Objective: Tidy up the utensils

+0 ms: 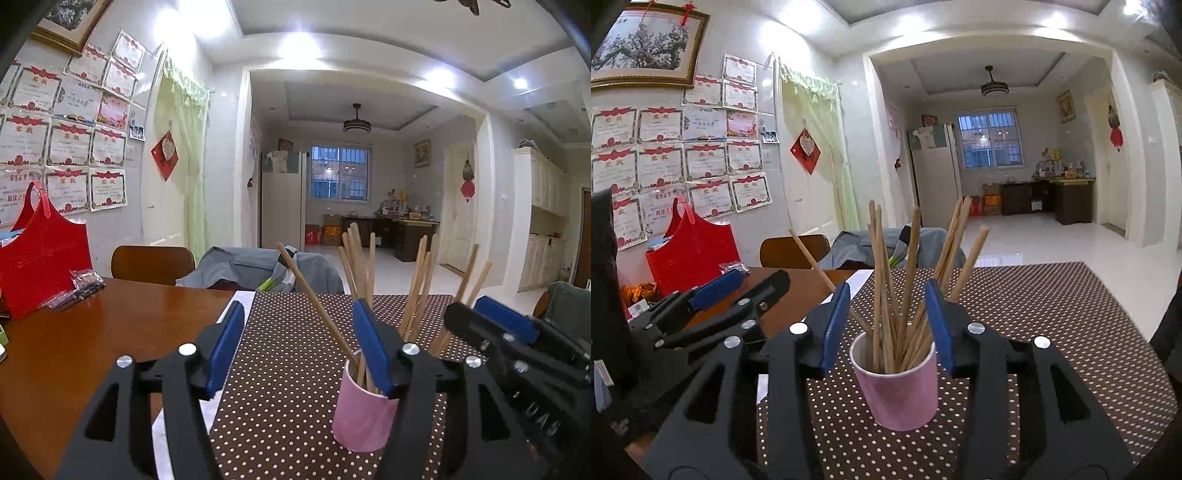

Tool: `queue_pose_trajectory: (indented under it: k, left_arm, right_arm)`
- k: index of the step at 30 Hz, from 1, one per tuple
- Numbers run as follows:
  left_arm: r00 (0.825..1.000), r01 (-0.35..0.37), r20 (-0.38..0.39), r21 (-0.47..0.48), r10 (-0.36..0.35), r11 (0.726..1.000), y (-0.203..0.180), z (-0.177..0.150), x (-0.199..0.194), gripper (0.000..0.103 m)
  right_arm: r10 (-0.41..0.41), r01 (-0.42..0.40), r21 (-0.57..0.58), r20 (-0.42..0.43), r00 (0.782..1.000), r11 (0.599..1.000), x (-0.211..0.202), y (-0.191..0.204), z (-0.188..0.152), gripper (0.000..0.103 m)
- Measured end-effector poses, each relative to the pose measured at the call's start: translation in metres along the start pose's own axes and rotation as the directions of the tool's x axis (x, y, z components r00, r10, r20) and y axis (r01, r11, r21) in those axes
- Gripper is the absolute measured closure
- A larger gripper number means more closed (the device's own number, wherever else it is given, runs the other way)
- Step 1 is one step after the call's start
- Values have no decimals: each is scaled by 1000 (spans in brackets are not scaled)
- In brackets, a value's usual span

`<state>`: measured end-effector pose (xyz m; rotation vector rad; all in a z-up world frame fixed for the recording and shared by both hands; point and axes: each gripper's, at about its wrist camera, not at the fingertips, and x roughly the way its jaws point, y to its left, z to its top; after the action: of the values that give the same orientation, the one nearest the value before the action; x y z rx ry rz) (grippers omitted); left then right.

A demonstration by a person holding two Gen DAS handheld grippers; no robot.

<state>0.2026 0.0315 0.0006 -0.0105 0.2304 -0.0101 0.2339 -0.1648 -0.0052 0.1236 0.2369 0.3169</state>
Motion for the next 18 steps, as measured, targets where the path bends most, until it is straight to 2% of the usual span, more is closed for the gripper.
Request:
queue_pose_trajectory:
  k: [2, 4, 6, 10, 14, 18]
  left_arm:
    - [1000, -5, 8, 22, 5, 1000, -1, 1, -12, 40]
    - [1000, 0, 27, 58, -1, 998, -4, 0, -31, 35]
    - [999, 11, 47, 93, -15, 996, -7, -1, -48, 30]
    - [997, -7, 73, 158, -5, 987, -17, -5, -80, 28]
    - [995, 4, 100, 154, -20, 988, -21, -7, -110, 28]
    - [995, 30, 91, 129, -42, 991, -21, -9, -133, 27]
  right_arm:
    - [-5, 5, -9, 11, 1000, 1000, -12, -1, 3, 50]
    - [-28, 28, -21, 26, 999, 999, -30, -2, 4, 50]
    - [-41, 42, -23, 34, 999, 999, -46, -3, 4, 42]
    - [-76, 78, -42, 39, 996, 996, -75, 1, 0, 34]
    - [-118, 121, -61, 63, 991, 991, -108, 7, -7, 26]
    - [-149, 153, -47, 77, 986, 987, -135, 10, -12, 21]
